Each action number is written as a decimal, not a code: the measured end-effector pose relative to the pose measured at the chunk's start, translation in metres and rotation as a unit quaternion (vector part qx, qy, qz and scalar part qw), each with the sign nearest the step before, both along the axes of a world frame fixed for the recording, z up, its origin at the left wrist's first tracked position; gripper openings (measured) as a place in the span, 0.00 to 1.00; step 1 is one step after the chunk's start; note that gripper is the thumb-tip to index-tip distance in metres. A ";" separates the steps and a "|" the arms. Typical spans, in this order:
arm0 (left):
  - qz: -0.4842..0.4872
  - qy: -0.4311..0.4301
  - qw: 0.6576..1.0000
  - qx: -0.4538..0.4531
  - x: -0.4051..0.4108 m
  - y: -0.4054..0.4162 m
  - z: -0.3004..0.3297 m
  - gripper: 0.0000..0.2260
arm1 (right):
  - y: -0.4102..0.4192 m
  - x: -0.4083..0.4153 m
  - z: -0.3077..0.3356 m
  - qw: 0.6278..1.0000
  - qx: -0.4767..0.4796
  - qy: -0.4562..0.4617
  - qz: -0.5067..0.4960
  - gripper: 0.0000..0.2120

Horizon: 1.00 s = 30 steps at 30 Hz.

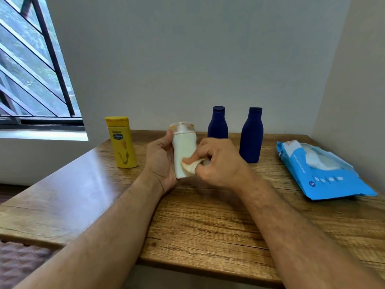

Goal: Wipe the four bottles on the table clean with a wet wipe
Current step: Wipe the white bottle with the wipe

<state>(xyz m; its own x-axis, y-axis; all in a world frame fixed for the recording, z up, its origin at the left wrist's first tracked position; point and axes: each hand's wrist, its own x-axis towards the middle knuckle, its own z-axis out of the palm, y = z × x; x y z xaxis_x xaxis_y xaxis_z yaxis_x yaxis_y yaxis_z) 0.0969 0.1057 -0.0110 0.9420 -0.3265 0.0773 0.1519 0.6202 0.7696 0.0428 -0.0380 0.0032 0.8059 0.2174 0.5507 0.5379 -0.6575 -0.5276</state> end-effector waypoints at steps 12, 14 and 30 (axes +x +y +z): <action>0.014 0.021 1.000 0.012 0.000 -0.003 0.002 0.23 | -0.002 0.006 0.002 0.993 0.078 -0.066 -0.066 0.11; 0.028 0.024 0.999 0.015 -0.001 -0.002 0.003 0.24 | -0.002 0.003 0.003 0.996 0.061 -0.043 -0.039 0.11; 0.080 0.058 0.995 0.024 -0.003 -0.003 0.008 0.17 | -0.008 0.014 0.008 0.927 0.359 0.078 -0.082 0.09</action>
<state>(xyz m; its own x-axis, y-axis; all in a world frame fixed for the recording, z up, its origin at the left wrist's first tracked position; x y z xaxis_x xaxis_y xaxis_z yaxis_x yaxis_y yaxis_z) 0.0943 0.1024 -0.0034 0.9839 -0.1724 -0.0464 0.1431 0.6062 0.7823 0.0566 -0.0455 0.0110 0.8774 -0.2921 0.3806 0.3426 -0.1737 -0.9233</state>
